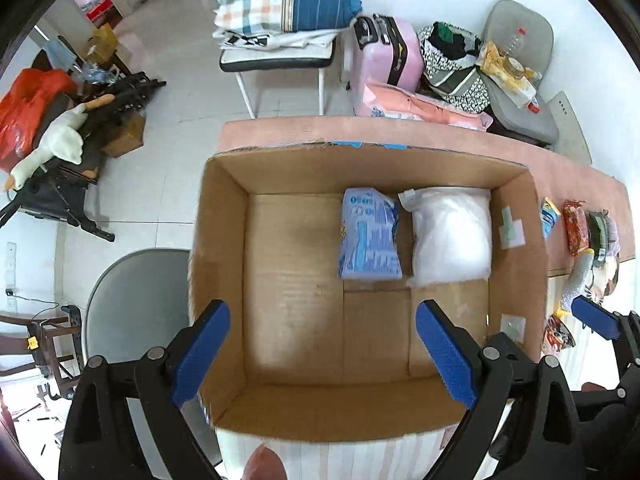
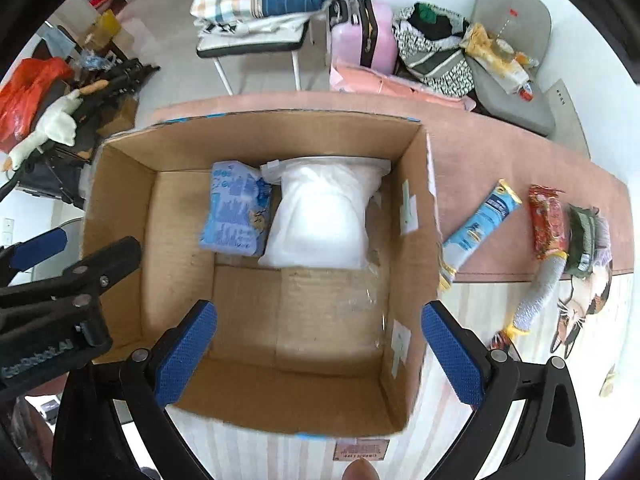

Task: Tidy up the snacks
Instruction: 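Move both tools out of the box back toward the table items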

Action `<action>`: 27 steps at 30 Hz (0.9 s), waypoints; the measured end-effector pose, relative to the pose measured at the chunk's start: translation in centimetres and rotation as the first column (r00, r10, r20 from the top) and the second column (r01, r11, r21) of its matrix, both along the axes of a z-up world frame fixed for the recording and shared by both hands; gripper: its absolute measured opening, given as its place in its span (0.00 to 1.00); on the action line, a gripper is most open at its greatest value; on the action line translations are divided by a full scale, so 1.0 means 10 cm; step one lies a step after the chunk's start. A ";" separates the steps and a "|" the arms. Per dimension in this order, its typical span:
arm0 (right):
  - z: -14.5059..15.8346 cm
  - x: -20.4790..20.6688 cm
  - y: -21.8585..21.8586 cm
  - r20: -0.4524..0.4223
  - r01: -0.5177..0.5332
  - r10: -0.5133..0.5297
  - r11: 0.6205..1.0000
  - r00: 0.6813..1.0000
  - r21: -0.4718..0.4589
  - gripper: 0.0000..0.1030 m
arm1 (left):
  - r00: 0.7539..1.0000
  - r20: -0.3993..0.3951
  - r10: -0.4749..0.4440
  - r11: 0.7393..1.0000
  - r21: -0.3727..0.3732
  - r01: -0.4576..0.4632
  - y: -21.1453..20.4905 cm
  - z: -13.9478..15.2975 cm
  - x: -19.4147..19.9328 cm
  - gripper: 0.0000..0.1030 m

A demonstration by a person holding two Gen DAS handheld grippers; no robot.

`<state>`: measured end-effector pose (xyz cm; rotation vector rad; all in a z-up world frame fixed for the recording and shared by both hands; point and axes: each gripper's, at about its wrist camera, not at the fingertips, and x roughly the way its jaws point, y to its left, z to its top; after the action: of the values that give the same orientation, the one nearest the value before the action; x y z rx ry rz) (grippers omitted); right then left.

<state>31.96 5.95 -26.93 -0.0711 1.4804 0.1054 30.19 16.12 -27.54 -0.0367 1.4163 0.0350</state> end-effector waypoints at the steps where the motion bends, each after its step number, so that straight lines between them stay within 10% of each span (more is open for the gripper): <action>1: 0.08 -0.08 -0.02 0.019 0.001 -0.001 1.000 1.000 0.001 1.00 | 1.000 0.011 -0.001 1.000 0.003 0.001 -0.01 0.05 -0.05 0.92; 17: 0.76 -0.91 -0.37 0.115 0.021 -0.037 0.990 0.993 0.137 1.00 | 0.976 0.191 -0.105 0.993 0.067 0.093 -0.56 0.86 -0.67 0.92; 27: 0.12 -1.03 -2.26 -0.029 0.437 -0.436 0.894 0.899 0.097 1.00 | 0.958 0.099 -0.270 0.956 0.150 0.253 -1.80 0.49 -0.37 0.92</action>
<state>21.68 -16.66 -25.74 0.3470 1.4621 -0.1856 26.51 -1.91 -22.69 0.2584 1.2871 -0.0895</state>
